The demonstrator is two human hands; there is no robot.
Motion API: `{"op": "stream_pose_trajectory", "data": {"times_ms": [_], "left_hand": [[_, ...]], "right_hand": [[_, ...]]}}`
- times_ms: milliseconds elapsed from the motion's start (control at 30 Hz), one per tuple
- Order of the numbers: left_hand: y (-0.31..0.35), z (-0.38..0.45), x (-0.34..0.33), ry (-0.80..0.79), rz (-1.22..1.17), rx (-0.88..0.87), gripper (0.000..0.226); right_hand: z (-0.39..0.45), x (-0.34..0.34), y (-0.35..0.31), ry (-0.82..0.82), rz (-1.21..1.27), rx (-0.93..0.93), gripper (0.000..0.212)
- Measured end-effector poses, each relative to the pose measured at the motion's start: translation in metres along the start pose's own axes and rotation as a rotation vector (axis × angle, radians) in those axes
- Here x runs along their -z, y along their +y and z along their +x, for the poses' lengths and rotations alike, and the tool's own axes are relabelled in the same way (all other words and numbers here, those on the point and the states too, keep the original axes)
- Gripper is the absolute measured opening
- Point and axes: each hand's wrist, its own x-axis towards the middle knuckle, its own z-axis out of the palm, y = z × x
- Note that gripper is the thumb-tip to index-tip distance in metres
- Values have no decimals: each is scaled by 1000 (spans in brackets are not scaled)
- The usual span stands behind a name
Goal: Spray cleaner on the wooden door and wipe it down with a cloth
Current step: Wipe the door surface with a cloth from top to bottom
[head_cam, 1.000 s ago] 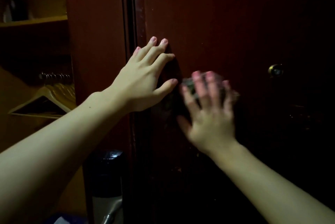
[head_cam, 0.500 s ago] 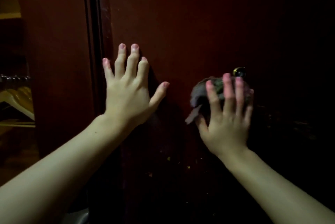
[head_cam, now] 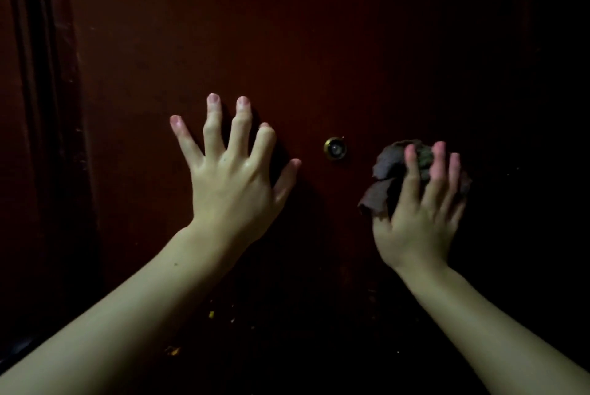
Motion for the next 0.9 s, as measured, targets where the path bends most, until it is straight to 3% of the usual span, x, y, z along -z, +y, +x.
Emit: {"op": "stream_pose_trajectory", "data": {"times_ms": [67,200,267,400,533,600,733,800,900], "left_hand": [[5,3,-2,-5,15,7,58],[13,7,-2,-8,15,63,60],[15,8,0,-10,-1,96,62],[26,16,2,-36,14,61,74],[54,26,-3,-92,27,13,89],[66,31,-6,-103,34,4,91],[89,43,-11,-86,26,-16,87],[100,48,-14,-84,28,-21,86],[110,51,-17,-80,43,-28,84]], "right_hand": [[-1,3,-14,19,24,-1,92],[-18,-4,-23,43,40,488,86],[-7,-5,1,69,34,570,86],[24,-2,53,24,-34,314,92],[55,6,69,48,49,2,90],[50,5,60,71,49,81,90],[36,-2,74,62,7,525,85],[45,-2,96,62,-15,514,84],[61,2,125,26,-30,286,88]]}}
